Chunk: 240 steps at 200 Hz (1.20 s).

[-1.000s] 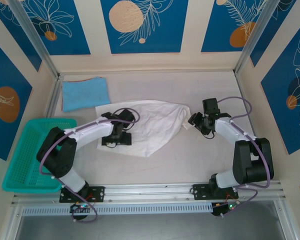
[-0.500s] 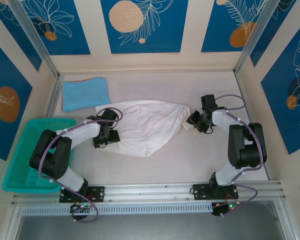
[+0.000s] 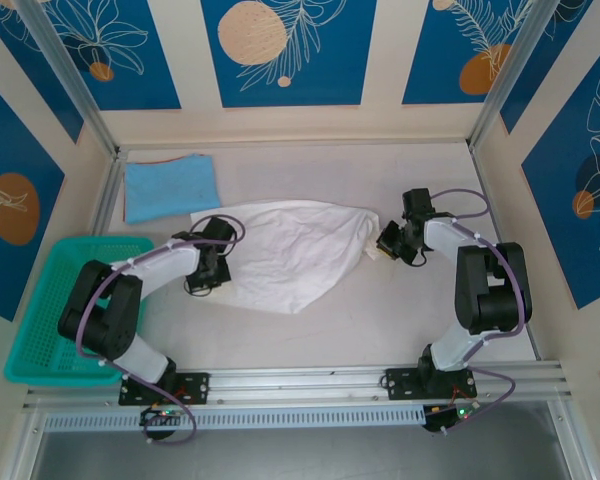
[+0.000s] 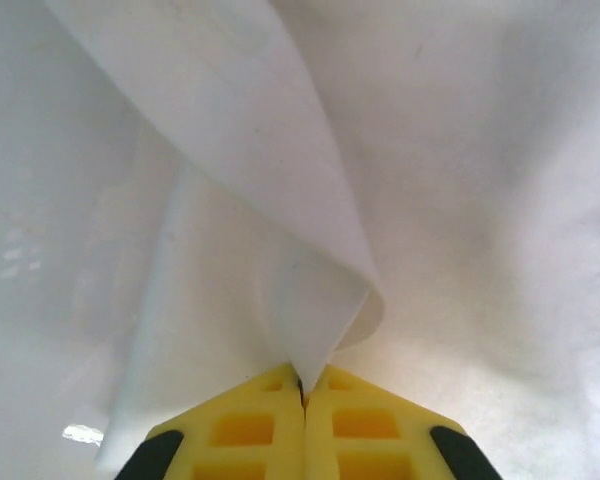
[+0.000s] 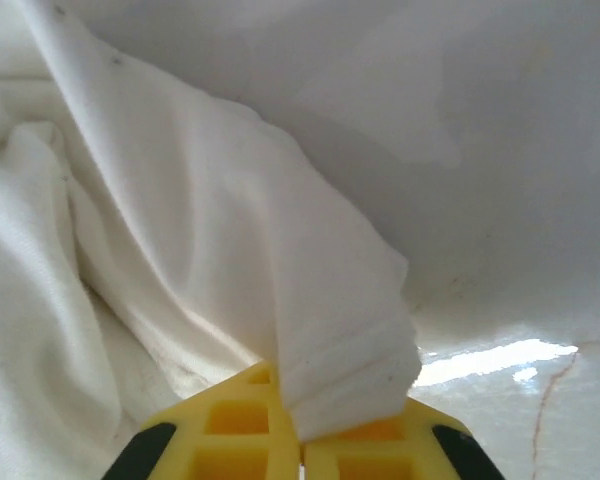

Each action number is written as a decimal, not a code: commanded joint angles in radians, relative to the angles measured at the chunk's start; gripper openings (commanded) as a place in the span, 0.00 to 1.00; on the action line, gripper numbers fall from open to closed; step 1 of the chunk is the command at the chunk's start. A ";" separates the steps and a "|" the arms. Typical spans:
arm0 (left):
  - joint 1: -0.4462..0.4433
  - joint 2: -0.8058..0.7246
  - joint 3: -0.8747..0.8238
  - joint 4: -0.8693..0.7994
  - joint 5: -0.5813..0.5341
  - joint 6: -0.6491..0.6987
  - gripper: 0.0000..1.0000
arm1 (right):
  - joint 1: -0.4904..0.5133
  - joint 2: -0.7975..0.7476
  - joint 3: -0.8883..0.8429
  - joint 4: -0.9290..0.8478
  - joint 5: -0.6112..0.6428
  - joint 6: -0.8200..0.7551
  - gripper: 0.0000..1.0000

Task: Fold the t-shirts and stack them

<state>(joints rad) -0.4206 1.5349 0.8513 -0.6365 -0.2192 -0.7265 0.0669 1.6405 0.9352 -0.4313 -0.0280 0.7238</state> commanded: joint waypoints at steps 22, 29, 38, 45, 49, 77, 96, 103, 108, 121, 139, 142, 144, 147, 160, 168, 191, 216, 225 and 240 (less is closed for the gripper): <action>-0.004 -0.245 0.034 -0.042 0.014 0.049 0.00 | 0.029 -0.142 -0.037 0.008 0.045 -0.006 0.00; -0.007 -0.299 0.048 -0.042 0.018 0.059 0.00 | 0.042 -0.196 -0.048 0.009 0.070 -0.006 0.00; -0.008 -0.377 0.071 -0.043 0.019 0.069 0.00 | 0.053 -0.261 -0.053 -0.003 0.091 -0.001 0.00; -0.007 -0.430 0.095 -0.045 0.014 0.071 0.00 | 0.056 -0.305 -0.046 -0.020 0.102 0.006 0.00; -0.007 -0.459 0.108 -0.047 0.012 0.073 0.00 | 0.057 -0.340 -0.038 -0.036 0.110 0.009 0.00; -0.007 -0.632 0.211 -0.039 -0.003 0.058 0.00 | 0.063 -0.497 0.043 -0.122 0.153 0.014 0.00; -0.007 -0.711 0.291 -0.028 -0.039 0.052 0.00 | 0.075 -0.595 0.124 -0.175 0.200 -0.001 0.00; -0.007 -0.735 0.319 -0.025 -0.058 0.049 0.00 | 0.082 -0.633 0.150 -0.193 0.228 -0.006 0.00; -0.007 -0.749 0.340 -0.021 -0.071 0.050 0.00 | 0.084 -0.660 0.167 -0.202 0.251 -0.009 0.00; -0.007 -0.779 0.380 -0.005 -0.091 0.059 0.00 | 0.087 -0.730 0.200 -0.211 0.289 -0.020 0.00; -0.007 -0.795 0.428 0.015 -0.117 0.073 0.00 | 0.088 -0.801 0.241 -0.207 0.321 -0.046 0.00; -0.007 -0.795 0.435 0.016 -0.121 0.072 0.00 | 0.087 -0.809 0.246 -0.206 0.324 -0.052 0.00; -0.007 -0.795 0.439 0.017 -0.124 0.073 0.00 | 0.088 -0.814 0.249 -0.203 0.327 -0.055 0.00; -0.007 -0.794 0.446 0.019 -0.126 0.075 0.00 | 0.088 -0.820 0.255 -0.202 0.330 -0.060 0.00; -0.007 -0.783 0.478 0.023 -0.121 0.076 0.00 | 0.088 -0.832 0.280 -0.201 0.342 -0.078 0.00; -0.007 -0.774 0.500 0.023 -0.106 0.073 0.00 | 0.088 -0.829 0.305 -0.212 0.345 -0.087 0.00; -0.006 -0.761 0.553 0.043 -0.054 0.056 0.00 | 0.088 -0.846 0.345 -0.230 0.319 -0.108 0.00; -0.007 -0.764 0.600 0.069 0.002 0.047 0.00 | 0.088 -0.917 0.336 -0.180 0.275 -0.120 0.00; -0.007 -0.765 0.614 0.072 0.015 0.043 0.00 | 0.088 -0.939 0.335 -0.168 0.265 -0.127 0.00; -0.006 -0.763 0.636 0.071 0.019 0.043 0.00 | 0.088 -0.957 0.340 -0.156 0.255 -0.141 0.00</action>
<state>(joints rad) -0.4236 0.7822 1.4261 -0.6231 -0.2359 -0.6750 0.1513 0.7395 1.2549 -0.6437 0.2489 0.6235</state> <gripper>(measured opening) 0.038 0.066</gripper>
